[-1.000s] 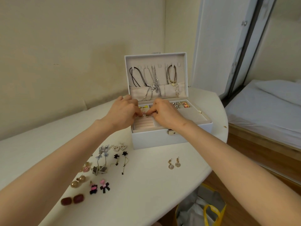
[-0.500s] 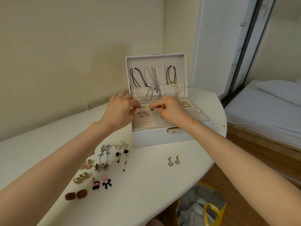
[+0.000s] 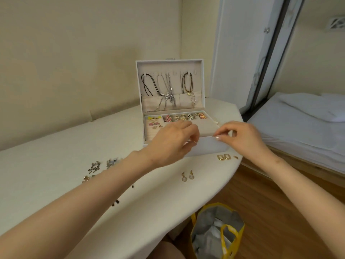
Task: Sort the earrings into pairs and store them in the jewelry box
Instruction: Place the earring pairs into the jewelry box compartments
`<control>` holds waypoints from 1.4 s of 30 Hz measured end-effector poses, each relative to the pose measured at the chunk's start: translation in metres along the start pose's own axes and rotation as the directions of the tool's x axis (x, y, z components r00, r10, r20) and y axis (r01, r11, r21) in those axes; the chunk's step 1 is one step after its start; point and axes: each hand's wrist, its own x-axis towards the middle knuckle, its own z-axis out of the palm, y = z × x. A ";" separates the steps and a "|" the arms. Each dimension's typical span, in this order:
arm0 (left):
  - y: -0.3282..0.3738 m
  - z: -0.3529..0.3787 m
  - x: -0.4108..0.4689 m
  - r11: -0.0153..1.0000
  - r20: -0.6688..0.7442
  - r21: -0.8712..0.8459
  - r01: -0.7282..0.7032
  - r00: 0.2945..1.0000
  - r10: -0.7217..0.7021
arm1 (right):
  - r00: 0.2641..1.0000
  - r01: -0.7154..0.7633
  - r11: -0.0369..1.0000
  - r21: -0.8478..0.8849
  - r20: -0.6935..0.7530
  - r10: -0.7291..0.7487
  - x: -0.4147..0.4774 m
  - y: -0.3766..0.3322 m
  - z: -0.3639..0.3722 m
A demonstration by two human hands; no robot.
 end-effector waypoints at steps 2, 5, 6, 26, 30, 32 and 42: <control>0.005 0.008 0.006 1.000 0.029 -0.012 0.024 0.999 -0.024 | 0.995 -0.070 0.996 -0.052 0.066 0.073 -0.005 0.015 -0.004; 0.015 0.019 0.015 0.996 0.108 -0.003 0.086 0.991 -0.085 | 0.970 -0.161 0.978 -0.131 0.162 0.182 -0.010 0.030 -0.002; 0.020 0.023 0.018 0.993 0.145 0.029 0.113 0.983 -0.116 | 0.961 -0.181 0.971 -0.159 0.183 0.209 -0.011 0.032 -0.001; 0.055 0.060 0.061 0.940 0.449 0.199 0.277 0.827 -0.339 | 0.897 -0.330 0.943 -0.041 0.297 0.326 -0.004 0.028 0.004; 0.056 0.056 0.056 0.938 0.423 0.141 0.317 0.837 -0.347 | 0.916 -0.307 0.950 0.059 0.290 0.278 -0.008 0.026 0.004; 0.052 0.055 0.049 0.938 0.388 0.101 0.331 0.855 -0.343 | 0.924 -0.293 0.948 0.121 0.290 0.249 -0.008 0.023 0.004; -0.007 -0.008 -0.004 0.889 0.013 -0.144 0.435 0.899 -0.438 | 0.978 -0.152 0.843 0.516 0.202 0.053 0.023 -0.041 0.023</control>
